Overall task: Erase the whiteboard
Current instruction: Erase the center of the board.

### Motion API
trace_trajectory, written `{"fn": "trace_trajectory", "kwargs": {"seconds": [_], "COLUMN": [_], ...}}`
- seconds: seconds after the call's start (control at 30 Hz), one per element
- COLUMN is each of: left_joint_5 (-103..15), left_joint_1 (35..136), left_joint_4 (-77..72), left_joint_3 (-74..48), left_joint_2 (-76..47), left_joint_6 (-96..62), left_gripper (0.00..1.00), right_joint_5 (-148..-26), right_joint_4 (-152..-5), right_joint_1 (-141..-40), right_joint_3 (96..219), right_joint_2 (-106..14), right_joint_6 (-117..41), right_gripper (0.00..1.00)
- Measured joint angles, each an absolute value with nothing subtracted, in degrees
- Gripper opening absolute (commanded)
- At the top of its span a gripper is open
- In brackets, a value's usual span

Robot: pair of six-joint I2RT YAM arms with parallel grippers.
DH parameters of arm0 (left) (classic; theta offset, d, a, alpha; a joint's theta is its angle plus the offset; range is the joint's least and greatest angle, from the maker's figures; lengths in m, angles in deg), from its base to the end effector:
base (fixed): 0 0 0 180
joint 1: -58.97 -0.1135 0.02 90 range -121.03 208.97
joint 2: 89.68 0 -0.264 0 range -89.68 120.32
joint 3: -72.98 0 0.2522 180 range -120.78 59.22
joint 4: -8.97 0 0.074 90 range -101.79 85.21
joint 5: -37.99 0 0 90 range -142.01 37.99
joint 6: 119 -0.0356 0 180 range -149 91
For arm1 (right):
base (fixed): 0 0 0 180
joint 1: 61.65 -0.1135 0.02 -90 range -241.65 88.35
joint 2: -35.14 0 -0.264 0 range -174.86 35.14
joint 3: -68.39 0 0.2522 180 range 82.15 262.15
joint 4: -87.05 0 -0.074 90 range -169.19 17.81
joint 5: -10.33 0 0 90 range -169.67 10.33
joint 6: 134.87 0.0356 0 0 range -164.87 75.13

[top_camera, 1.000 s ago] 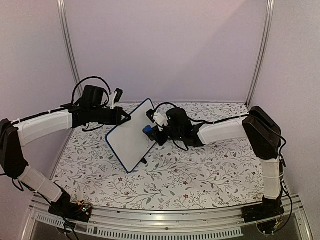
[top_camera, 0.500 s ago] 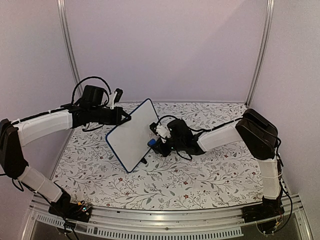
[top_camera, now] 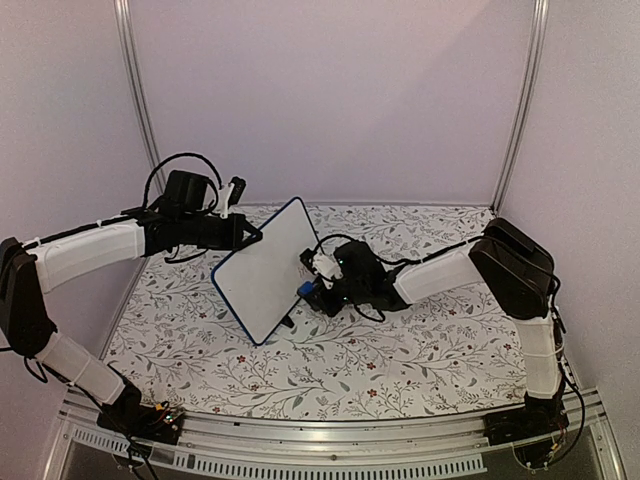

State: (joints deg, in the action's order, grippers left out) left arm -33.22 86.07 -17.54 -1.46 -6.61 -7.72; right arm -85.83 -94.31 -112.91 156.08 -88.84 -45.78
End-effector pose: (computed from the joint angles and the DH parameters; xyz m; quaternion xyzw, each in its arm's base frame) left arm 0.2846 -0.1585 0.2757 0.1196 0.8707 -0.3184 0.3552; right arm 0.2852 0.3616 0.1205 -0.4116 0.7843 0.2395 0.3975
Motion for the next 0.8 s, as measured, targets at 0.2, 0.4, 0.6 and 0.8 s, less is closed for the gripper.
{"fn": "trace_trajectory", "kwargs": {"seconds": [0.2, 0.4, 0.6, 0.8], "left_joint_5": [-33.18, -33.15, -33.13, -33.11], "left_joint_1": [86.07, 86.07, 86.09, 86.09], "left_joint_4": [-17.52, -17.52, -17.48, -17.48], "left_joint_3": [-1.46, -1.46, -1.46, -1.46], "left_joint_2": [-6.61, -6.61, -6.56, -6.56], "left_joint_6": [-7.70, -7.70, -7.72, -7.72], "left_gripper": [0.00, 0.00, 0.00, 0.00], "right_joint_5": [-85.83, -85.37, -82.96, -81.72], "right_joint_4": [-93.13, -91.55, -89.15, -89.70], "right_joint_1": [-112.91, -112.95, -113.00, -112.54], "right_joint_3": [156.08, 156.65, 160.76, 166.88], "right_joint_2": [-89.12, -88.84, -86.41, -85.12], "right_joint_6": [-45.78, -46.37, -47.94, -48.82], "right_gripper": [0.16, 0.16, 0.17, 0.17]}}
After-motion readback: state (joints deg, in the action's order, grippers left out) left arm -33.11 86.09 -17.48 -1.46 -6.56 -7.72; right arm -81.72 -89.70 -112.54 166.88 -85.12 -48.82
